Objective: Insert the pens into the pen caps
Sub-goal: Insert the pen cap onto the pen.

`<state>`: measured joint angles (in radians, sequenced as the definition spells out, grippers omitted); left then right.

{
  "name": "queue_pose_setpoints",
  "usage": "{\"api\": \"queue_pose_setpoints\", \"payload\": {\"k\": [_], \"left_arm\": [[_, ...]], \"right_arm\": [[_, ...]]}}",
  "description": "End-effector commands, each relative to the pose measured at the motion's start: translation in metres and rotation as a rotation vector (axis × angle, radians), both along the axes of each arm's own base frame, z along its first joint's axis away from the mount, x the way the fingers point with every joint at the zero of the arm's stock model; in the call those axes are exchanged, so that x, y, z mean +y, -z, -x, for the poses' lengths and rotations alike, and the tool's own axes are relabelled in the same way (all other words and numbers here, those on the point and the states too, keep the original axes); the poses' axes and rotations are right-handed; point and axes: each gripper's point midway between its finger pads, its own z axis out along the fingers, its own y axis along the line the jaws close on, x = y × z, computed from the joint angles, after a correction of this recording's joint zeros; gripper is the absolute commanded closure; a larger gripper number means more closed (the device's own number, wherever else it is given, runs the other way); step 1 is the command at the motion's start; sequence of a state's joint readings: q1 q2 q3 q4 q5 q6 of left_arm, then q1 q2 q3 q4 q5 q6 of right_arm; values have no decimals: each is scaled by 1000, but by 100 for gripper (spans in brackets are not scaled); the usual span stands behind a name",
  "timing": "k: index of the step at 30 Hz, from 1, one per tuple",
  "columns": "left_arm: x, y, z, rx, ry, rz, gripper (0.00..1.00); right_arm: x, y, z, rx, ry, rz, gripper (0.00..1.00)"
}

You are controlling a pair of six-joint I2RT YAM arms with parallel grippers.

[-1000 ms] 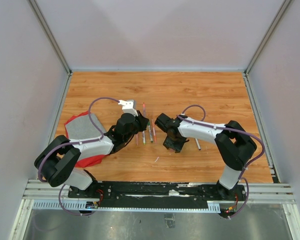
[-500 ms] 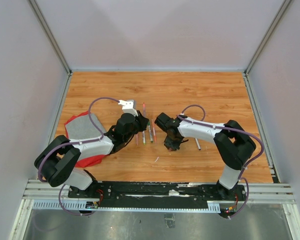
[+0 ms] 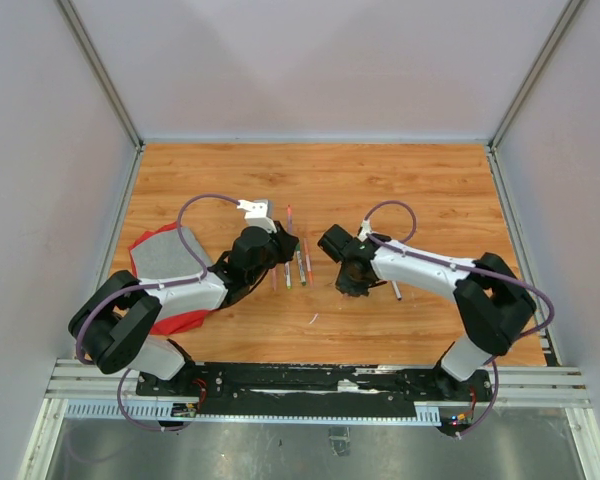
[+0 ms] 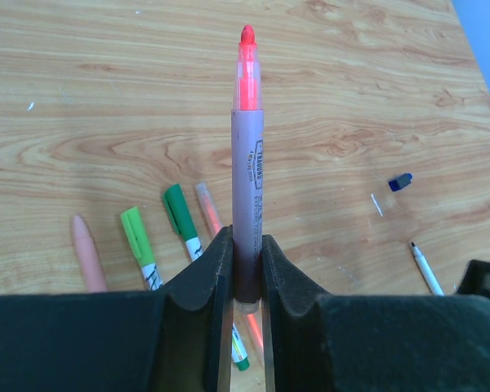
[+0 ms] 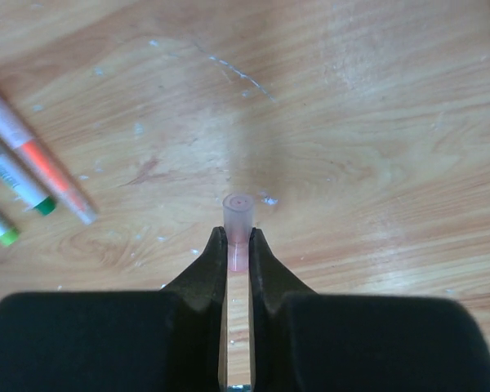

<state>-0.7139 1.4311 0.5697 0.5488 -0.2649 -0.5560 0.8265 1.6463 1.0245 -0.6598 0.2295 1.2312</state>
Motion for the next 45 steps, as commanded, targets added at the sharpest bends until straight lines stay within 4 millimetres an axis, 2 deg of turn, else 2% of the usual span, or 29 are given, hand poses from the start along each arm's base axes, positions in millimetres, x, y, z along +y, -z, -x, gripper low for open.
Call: {"api": "queue_pose_setpoints", "payload": {"k": [1, 5, 7, 14, 18, 22, 26, 31, 45], "left_arm": [[-4, -19, 1, -76, 39, 30, 100], [-11, -22, 5, -91, 60, 26, 100], [-17, -23, 8, -102, 72, 11, 99], [-35, -27, 18, -123, 130, 10, 100], [-38, -29, 22, -143, 131, -11, 100], [-44, -30, 26, -157, 140, -28, 100], [-50, -31, 30, -170, 155, -37, 100], [-53, -39, 39, -206, 171, -24, 99], [-70, -48, 56, -272, 213, -58, 99]], "right_arm": [[-21, -30, -17, -156, -128, 47, 99], [-17, -48, -28, -312, -278, -10, 99], [-8, -64, -35, -405, -382, -46, 99], [-34, -111, -48, -593, -427, 43, 99], [-41, -138, -54, -753, -421, 18, 99], [-46, -145, -59, -831, -443, -19, 99], [-46, -145, -61, -811, -473, -107, 99], [-35, -156, -58, -916, -536, -203, 99], [-25, -174, -71, -1018, -441, -453, 100]]}}
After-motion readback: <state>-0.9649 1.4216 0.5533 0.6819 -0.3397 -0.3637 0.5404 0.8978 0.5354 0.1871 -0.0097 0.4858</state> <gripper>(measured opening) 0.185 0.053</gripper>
